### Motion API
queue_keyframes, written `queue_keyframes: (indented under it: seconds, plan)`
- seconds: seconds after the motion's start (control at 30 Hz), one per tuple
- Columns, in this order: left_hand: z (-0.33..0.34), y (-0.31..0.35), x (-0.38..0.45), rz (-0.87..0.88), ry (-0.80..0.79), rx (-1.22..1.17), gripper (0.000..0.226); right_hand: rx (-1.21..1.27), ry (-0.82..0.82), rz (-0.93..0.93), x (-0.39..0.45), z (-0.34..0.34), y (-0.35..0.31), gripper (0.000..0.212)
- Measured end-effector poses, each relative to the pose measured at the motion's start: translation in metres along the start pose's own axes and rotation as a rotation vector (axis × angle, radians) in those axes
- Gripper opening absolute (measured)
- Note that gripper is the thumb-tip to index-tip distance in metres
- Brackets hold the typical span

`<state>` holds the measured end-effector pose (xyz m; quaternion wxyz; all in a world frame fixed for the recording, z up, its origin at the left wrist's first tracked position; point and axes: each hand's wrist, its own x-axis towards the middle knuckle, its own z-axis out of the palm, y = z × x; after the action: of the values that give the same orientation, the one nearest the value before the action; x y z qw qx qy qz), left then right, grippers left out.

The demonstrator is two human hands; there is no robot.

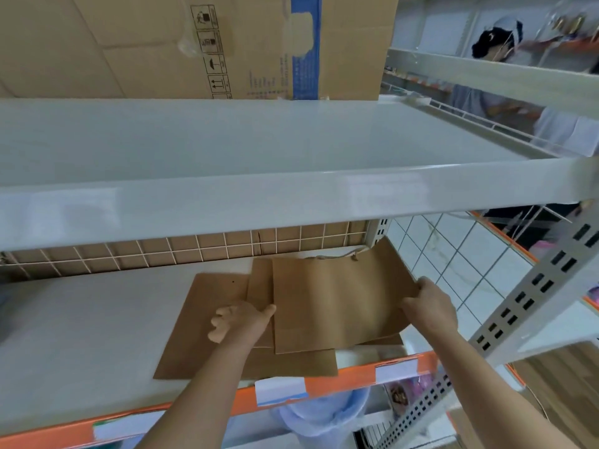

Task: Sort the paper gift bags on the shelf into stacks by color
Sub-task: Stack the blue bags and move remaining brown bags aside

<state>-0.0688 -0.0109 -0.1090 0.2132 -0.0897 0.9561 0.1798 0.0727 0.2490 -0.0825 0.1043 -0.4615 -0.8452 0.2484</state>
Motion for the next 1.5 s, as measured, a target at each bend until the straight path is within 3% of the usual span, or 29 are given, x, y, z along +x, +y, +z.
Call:
queue_keyframes:
  seconds: [0.1, 0.27, 0.43, 0.53, 0.63, 0.73, 0.93, 1.2, 1.5]
  plan:
    - [0.001, 0.006, 0.0, 0.005, 0.005, 0.037, 0.096, 0.001, -0.052, -0.001, 0.002, -0.006, 0.009, 0.018]
    - [-0.002, 0.006, 0.004, -0.005, -0.052, -0.084, 0.08, 0.06, -0.177, 0.001, -0.001, 0.011, 0.021, 0.025]
    - [-0.004, 0.004, -0.001, 0.077, -0.24, -0.709, 0.059, 0.048, -0.16, -0.04, 0.001, 0.013, 0.019, 0.05]
    - [-0.007, -0.01, -0.01, 0.132, -0.145, -0.741, 0.047, -0.004, -0.142, -0.084, -0.002, 0.014, 0.018, 0.053]
    - [-0.02, -0.037, -0.015, 0.155, -0.002, -0.661, 0.049, 0.059, -0.135, -0.126, -0.009, 0.022, 0.015, 0.044]
    - [-0.04, -0.07, -0.02, 0.203, 0.064, -0.775, 0.048, 0.257, -0.161, -0.151, -0.018, 0.033, 0.007, 0.043]
    - [-0.067, -0.126, -0.034, 0.258, 0.169, -1.091, 0.022, 0.617, -0.286, -0.17, -0.042, 0.053, -0.03, 0.025]
    - [-0.105, -0.21, -0.03, 0.212, 0.368, -1.189, 0.018, 1.178, -0.492, -0.025, -0.079, 0.056, -0.086, 0.025]
    - [-0.166, -0.362, -0.013, 0.171, 0.497, -1.285, 0.014, 1.262, -0.547, 0.025, -0.179, 0.097, -0.162, 0.027]
